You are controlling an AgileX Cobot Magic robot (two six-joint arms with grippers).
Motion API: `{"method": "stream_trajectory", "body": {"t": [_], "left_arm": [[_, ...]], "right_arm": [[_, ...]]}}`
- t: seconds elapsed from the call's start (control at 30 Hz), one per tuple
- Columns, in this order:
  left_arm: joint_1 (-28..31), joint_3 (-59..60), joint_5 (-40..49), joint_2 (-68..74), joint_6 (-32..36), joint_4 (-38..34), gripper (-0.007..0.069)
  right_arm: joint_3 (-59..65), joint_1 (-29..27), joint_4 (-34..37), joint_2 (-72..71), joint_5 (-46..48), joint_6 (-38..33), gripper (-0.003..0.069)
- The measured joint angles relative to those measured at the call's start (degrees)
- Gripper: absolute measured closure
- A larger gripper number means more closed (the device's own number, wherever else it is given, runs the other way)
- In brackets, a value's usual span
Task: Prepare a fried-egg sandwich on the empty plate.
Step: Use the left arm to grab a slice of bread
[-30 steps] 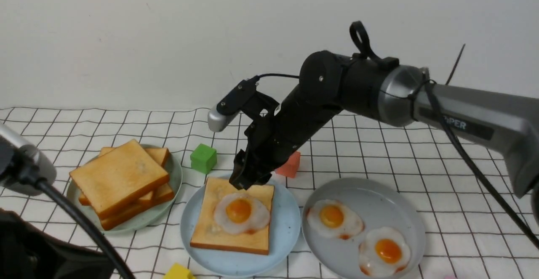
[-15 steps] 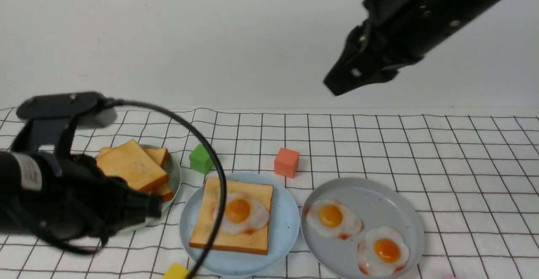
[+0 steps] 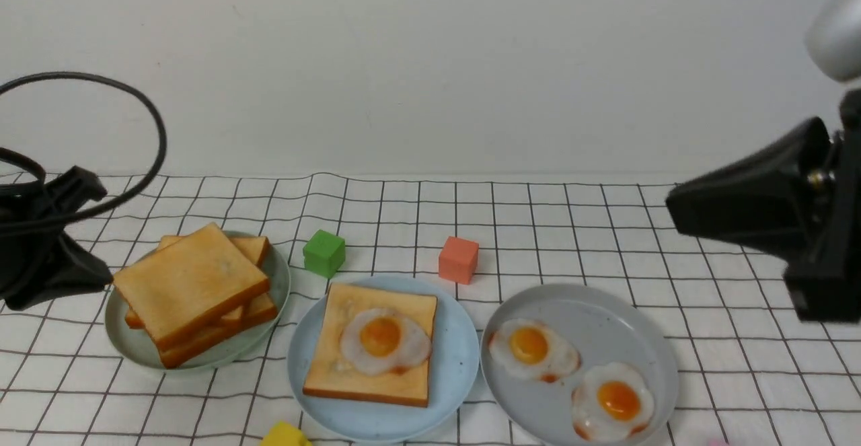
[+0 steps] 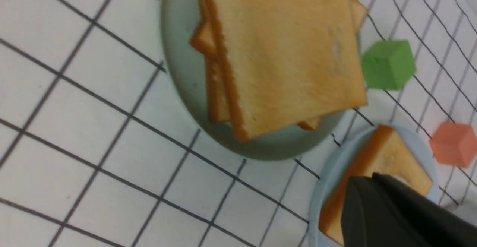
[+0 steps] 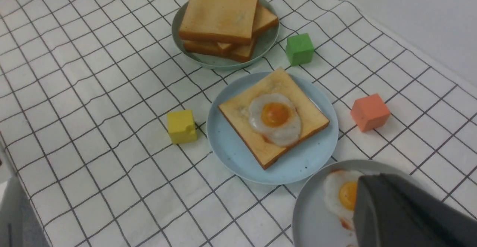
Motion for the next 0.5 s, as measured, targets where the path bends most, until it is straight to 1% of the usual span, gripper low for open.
{"method": "stream_trajectory", "body": {"t": [0.07,0.1,0.17,0.23,0.33,0.37,0.43,0.5], "left_arm": [[0.8,0.0,-1.6,2.6,0.6,-0.3,0.0536],[0.8,0.0,-2.0,3.2,0.7,-0.4,0.0531],[0.8,0.0,-4.7,6.9,2.6,-3.1,0.0457],[0.8,0.0,-6.1,9.8,4.7,-6.6,0.0404],[0.8,0.0,-8.3,13.7,9.7,-11.3,0.0333],[0.8,0.0,-8.5,13.9,9.7,-11.3,0.033],[0.8,-0.1,-9.8,16.3,14.0,-14.2,0.0306],[0.8,-0.2,-10.5,17.3,15.4,-15.0,0.0301]], "right_arm": [[2.4,0.0,1.0,-1.8,-0.4,-1.8,0.0664],[2.5,0.0,1.3,-2.1,-0.5,-2.0,0.0664],[3.8,0.0,2.7,-3.1,-0.5,-3.6,0.0662],[3.9,0.0,3.4,-3.1,-0.5,-3.9,0.0661],[4.0,0.0,4.5,-3.1,-0.5,-4.0,0.0658],[4.0,0.0,4.5,-3.1,-0.5,-4.0,0.0658],[4.0,0.0,4.6,-3.1,-0.5,-4.0,0.0656],[4.0,0.0,4.7,-3.1,-0.3,-4.0,0.0655]]}}
